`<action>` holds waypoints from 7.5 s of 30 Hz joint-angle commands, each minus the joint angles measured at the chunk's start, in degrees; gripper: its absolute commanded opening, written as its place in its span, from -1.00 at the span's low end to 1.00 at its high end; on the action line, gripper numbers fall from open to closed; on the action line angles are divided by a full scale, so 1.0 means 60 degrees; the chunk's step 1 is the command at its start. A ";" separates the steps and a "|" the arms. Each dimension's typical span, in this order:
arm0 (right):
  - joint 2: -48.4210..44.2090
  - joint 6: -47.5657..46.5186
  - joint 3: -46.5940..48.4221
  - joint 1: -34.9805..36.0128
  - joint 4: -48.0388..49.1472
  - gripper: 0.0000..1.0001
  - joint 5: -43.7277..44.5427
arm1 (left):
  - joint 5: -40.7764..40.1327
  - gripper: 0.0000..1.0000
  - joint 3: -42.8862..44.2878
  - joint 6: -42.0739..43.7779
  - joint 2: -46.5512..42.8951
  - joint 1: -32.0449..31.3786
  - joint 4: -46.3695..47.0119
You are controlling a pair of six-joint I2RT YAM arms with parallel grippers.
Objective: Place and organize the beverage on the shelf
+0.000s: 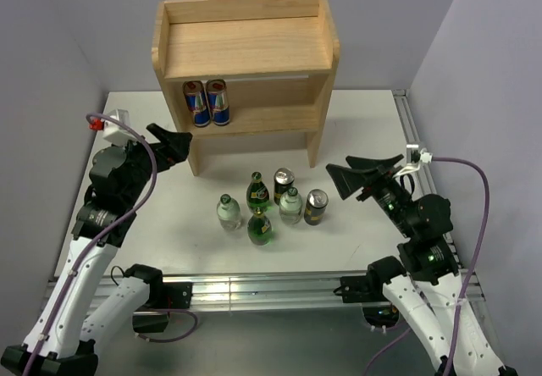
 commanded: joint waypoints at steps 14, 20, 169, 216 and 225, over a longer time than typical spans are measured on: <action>-0.3526 0.2123 -0.2830 0.0193 -0.3262 1.00 0.1682 | -0.1348 0.99 -0.0523 0.1481 -0.1706 -0.0118 -0.1978; -0.3205 0.2224 -0.2711 0.0193 -0.5111 1.00 0.2144 | -0.1566 0.99 -0.0685 0.1466 -0.1692 -0.0118 -0.1757; 1.2836 -0.5877 1.6186 0.3447 -0.3955 -1.00 0.8725 | 0.0367 0.99 -0.0773 0.2301 -0.1824 0.0585 -0.1537; 1.2310 -0.4557 1.3860 0.2976 -0.3897 0.52 0.9291 | 0.0440 0.99 -0.0773 0.2345 -0.1751 0.0732 -0.1552; 1.1739 -0.4909 1.3198 0.2962 -0.3516 0.52 1.0523 | 0.0484 0.99 -0.0773 0.2331 -0.1707 0.0746 -0.1552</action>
